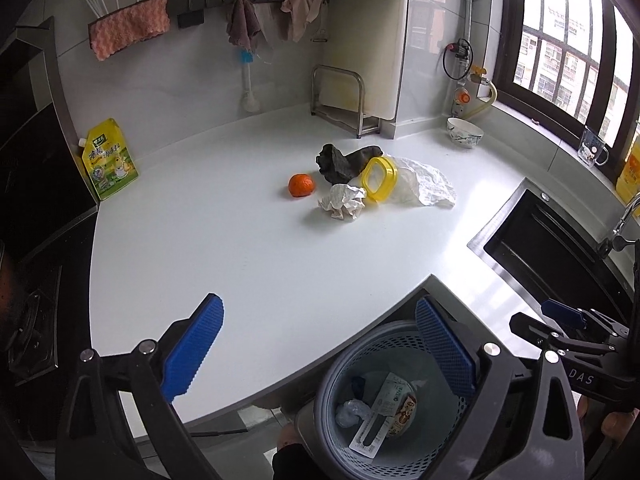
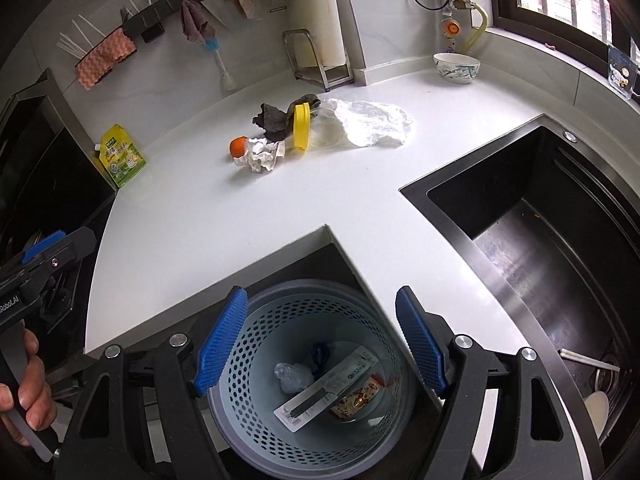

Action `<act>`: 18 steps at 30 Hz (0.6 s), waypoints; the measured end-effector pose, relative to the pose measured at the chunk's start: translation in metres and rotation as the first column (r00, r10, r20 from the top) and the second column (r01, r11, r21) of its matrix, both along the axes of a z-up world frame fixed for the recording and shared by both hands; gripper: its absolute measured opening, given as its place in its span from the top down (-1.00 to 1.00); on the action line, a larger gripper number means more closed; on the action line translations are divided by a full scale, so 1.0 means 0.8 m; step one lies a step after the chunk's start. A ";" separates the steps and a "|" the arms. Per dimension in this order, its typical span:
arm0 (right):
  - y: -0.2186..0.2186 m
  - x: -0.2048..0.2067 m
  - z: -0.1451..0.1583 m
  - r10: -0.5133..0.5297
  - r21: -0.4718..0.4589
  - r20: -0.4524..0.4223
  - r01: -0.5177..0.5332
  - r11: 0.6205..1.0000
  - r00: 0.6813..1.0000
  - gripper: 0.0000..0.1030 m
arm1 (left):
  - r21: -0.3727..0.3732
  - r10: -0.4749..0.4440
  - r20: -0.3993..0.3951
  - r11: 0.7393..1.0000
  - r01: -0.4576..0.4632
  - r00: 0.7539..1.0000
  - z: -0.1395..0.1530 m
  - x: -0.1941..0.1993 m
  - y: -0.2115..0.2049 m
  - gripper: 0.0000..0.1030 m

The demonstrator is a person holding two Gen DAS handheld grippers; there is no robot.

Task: Collect trash
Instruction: 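Move both open tools back over the counter toward the remaining papers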

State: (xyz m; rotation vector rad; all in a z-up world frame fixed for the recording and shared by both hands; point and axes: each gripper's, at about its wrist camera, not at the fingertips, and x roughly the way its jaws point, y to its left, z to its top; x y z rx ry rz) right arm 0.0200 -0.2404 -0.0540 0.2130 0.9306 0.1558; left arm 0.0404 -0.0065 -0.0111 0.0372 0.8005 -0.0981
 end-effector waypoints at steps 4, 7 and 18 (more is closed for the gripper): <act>-0.016 0.046 0.002 -0.041 -0.015 0.007 0.041 0.999 0.999 -0.42 | -0.012 -0.004 -0.007 1.000 0.004 1.000 -0.005 0.046 -0.001 -0.85; -0.030 0.086 -0.001 -0.076 -0.011 0.004 0.076 0.997 0.997 -0.42 | -0.010 -0.016 -0.015 1.000 0.016 1.000 -0.013 0.081 -0.005 -0.85; -0.060 0.244 -0.032 -0.116 -0.054 -0.009 0.116 0.992 0.993 -0.42 | -0.015 -0.036 -0.041 0.999 0.036 0.999 -0.062 0.207 -0.026 -0.85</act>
